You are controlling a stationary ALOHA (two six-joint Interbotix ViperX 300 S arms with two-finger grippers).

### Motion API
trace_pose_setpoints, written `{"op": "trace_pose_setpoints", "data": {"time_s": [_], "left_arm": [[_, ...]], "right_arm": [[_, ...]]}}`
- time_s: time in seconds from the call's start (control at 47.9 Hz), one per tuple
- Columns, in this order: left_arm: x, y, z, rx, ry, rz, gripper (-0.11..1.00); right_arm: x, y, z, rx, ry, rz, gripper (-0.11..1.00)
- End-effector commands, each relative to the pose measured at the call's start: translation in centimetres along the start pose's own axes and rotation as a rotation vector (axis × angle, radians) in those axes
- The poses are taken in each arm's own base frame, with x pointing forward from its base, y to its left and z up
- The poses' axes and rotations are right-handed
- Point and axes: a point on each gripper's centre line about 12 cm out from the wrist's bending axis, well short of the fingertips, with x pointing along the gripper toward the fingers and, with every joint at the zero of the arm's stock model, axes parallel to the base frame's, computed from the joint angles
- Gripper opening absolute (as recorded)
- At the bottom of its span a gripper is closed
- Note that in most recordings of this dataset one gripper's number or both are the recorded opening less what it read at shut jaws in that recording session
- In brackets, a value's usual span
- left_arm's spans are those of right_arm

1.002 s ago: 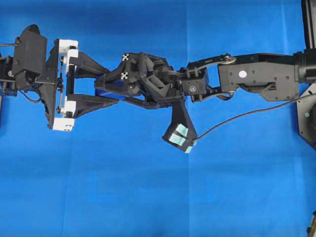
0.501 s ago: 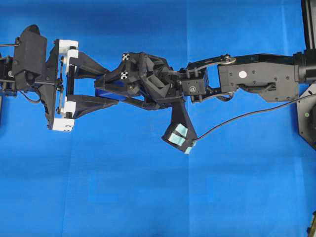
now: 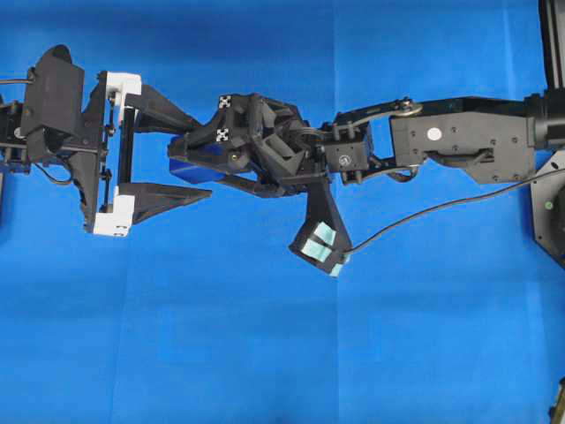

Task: Handover the blue block to the right arm after grasping it with the left arm, then place it in the designated position.
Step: 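Close the right gripper on the cube and open the left gripper, then pull the cube back to the right with the right gripper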

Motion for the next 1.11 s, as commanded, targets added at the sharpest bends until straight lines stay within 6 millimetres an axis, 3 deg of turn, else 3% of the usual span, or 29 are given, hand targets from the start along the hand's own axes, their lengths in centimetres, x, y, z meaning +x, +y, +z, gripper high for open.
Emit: {"op": "trace_pose_setpoints", "data": {"time_s": [0.0,0.606,0.898,1.086], "left_arm": [[-0.3,-0.1,1.1,0.003,-0.038,-0.005,0.93],[-0.8,-0.1,1.4,0.003,-0.054,-0.004,0.93],[-0.8,-0.1,1.5,0.003,-0.055,-0.004,0.93],[-0.8,-0.2,1.4,0.003,-0.055,-0.006,0.93]], "right_arm": [[-1.5,-1.4,0.8,0.01,-0.019,-0.039,0.38],[-12.0,1.2,-0.1,0.033,0.025,-0.03,0.38],[-13.2,1.6,0.1,0.044,0.029,-0.027,0.37],[-13.4,1.5,0.3,0.229,0.019,-0.032,0.37]]}}
